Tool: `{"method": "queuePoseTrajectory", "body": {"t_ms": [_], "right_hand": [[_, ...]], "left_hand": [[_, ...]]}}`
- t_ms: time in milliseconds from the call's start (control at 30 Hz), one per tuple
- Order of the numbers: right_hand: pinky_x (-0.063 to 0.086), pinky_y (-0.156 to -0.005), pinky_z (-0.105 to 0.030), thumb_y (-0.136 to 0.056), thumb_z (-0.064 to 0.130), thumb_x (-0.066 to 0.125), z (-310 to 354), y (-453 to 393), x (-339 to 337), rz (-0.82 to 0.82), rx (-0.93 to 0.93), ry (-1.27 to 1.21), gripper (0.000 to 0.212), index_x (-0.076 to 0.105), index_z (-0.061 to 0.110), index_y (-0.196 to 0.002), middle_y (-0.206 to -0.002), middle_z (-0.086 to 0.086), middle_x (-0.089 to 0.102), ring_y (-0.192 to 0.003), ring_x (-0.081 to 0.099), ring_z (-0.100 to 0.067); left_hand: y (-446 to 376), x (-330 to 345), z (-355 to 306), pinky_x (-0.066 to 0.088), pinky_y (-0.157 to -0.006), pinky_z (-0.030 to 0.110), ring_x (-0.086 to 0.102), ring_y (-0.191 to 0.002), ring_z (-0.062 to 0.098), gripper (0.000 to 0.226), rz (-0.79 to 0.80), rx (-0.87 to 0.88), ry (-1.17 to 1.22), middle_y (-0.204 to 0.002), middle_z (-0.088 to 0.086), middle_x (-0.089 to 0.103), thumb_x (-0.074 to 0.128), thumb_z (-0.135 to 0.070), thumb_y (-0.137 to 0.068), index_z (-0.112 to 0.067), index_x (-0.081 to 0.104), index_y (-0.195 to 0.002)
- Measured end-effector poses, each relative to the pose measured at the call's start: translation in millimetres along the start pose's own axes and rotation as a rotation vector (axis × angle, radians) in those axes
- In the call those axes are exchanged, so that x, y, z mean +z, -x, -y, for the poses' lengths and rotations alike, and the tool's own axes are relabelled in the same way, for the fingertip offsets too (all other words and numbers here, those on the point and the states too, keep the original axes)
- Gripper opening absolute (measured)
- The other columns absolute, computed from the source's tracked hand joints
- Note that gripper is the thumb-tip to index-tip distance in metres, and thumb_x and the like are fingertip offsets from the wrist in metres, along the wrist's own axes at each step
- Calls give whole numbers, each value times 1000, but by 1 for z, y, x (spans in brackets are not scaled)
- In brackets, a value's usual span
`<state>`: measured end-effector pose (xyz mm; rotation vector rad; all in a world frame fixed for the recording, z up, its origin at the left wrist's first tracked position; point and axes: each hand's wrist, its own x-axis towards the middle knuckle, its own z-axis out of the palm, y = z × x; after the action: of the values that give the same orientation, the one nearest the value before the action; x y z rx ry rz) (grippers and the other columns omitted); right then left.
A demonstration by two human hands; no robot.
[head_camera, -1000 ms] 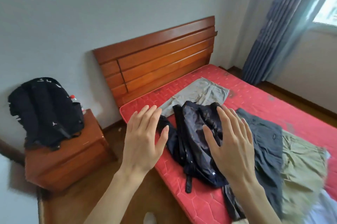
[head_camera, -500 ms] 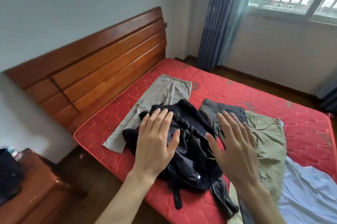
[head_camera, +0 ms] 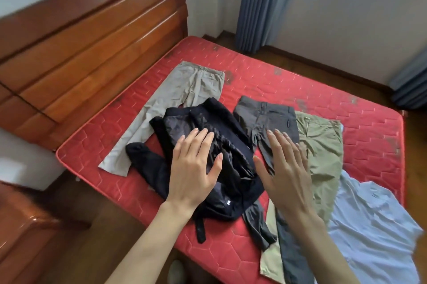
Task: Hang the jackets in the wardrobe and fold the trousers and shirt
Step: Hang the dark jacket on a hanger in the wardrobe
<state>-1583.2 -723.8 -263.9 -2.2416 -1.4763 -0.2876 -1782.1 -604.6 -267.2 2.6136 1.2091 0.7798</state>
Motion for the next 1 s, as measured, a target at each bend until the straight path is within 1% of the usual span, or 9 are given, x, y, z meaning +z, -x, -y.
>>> {"method": "queuePoseTrajectory", "body": {"t_ms": [33, 133, 200, 333, 500, 700, 800, 900, 1000], "right_hand": [[16, -130, -36, -104, 51, 50, -10, -1, 7, 15, -8, -4, 64, 42, 18, -158, -161, -4, 45, -154, 36, -21], [27, -127, -44, -104, 51, 49, -35, -3, 30, 78, -56, -22, 63, 45, 16, -157, -161, -5, 46, -153, 37, -23], [30, -125, -47, -103, 49, 53, -48, -3, 50, 111, -106, -34, 63, 48, 14, -155, -159, -7, 48, -152, 39, -25], [32, -124, -49, -102, 44, 62, -66, 7, 94, 177, -156, -57, 61, 50, 12, -154, -157, -8, 51, -150, 43, -26], [30, -126, -47, -101, 49, 57, -90, 36, 156, 262, -211, -66, 64, 48, 14, -155, -158, -5, 50, -151, 42, -24], [28, -126, -45, -99, 49, 57, -130, 83, 237, 372, -176, -61, 64, 49, 16, -154, -157, -3, 51, -151, 41, -22], [32, -124, -48, -100, 41, 65, -152, 112, 275, 428, -146, -41, 60, 51, 16, -153, -156, -4, 53, -149, 45, -24], [35, -122, -51, -94, 33, 75, -170, 134, 306, 501, -113, -12, 64, 54, 12, -151, -153, -7, 56, -146, 48, -27], [36, -121, -51, -93, 29, 76, -185, 150, 334, 568, -126, 17, 64, 54, 10, -151, -151, -9, 57, -145, 50, -29]], "left_hand": [[3, 11, -5, 29, -124, 49, 41, -150, 23, 53, 9, -15, -8, -151, 5, 56, 50, -43, -105, -11, 56, -146], [16, 42, -14, 30, -123, 50, 42, -149, 23, 52, 56, -44, -20, -151, 5, 56, 51, -42, -105, -10, 57, -146], [28, 65, -16, 29, -124, 49, 41, -150, 23, 52, 88, -71, -30, -151, 5, 56, 50, -43, -105, -11, 56, -146], [55, 110, -12, 28, -125, 49, 41, -149, 23, 52, 172, -124, -34, -151, 4, 56, 51, -42, -105, -11, 56, -146], [87, 170, 10, 31, -123, 49, 43, -148, 22, 53, 239, -152, -10, -151, 3, 57, 52, -42, -104, -12, 57, -147], [137, 253, 43, 27, -126, 44, 44, -147, 21, 53, 265, -218, 9, -150, 2, 57, 49, -44, -104, -13, 57, -147], [162, 298, 50, 33, -124, 47, 48, -144, 22, 53, 320, -239, 13, -147, 3, 60, 49, -43, -103, -12, 60, -144], [182, 337, 54, 37, -121, 49, 52, -141, 24, 54, 395, -235, 10, -145, 4, 62, 46, -42, -101, -11, 62, -142], [197, 372, 58, 40, -119, 50, 54, -139, 24, 50, 439, -219, 12, -142, 4, 64, 56, -39, -100, -11, 63, -141]]}}
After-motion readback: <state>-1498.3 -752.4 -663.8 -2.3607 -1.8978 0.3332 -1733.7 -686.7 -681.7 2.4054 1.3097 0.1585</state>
